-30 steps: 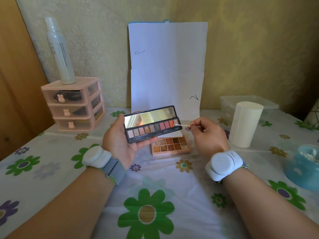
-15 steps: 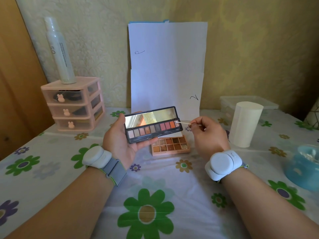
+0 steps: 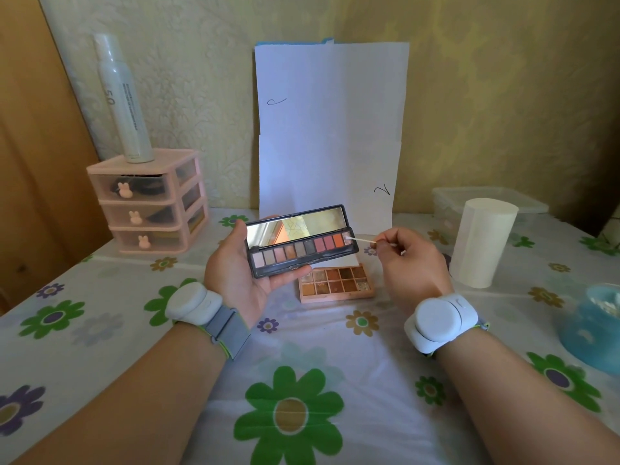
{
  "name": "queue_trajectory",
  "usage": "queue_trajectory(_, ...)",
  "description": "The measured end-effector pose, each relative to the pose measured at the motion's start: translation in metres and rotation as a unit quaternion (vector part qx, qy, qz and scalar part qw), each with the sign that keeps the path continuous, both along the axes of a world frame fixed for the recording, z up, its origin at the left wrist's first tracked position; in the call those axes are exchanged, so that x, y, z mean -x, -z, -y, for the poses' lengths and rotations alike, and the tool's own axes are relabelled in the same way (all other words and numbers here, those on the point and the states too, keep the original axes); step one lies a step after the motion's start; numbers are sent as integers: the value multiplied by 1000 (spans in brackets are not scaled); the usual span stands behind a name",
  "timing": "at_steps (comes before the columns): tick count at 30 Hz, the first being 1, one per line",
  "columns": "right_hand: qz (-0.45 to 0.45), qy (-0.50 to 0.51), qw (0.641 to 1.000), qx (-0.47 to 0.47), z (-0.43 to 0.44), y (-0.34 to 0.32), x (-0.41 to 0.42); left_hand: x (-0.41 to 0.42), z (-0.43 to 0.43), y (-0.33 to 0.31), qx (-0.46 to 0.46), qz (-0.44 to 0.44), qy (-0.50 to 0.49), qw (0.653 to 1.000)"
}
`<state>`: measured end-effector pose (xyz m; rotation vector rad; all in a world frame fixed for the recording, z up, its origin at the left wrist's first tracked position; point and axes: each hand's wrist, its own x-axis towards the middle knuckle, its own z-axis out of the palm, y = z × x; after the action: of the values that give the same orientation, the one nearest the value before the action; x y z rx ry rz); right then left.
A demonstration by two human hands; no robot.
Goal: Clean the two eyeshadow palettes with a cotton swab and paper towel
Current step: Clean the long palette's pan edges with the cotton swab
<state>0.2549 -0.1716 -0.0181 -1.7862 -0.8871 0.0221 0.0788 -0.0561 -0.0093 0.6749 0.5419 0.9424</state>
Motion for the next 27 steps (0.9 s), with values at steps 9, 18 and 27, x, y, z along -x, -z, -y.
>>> queue_trajectory(9, -5, 9, 1000, 15, 1, 1, 2, 0, 0, 0, -3, 13, -9, 1000)
queue_trajectory(18, -1, -10, 999, 42, -1, 6, 5, -1, -3, 0, -9, 15, -32, 999)
queue_trajectory(27, 21, 8, 997, 70, -2, 5, 9, -3, -8, 4, -22, 14, -40, 999)
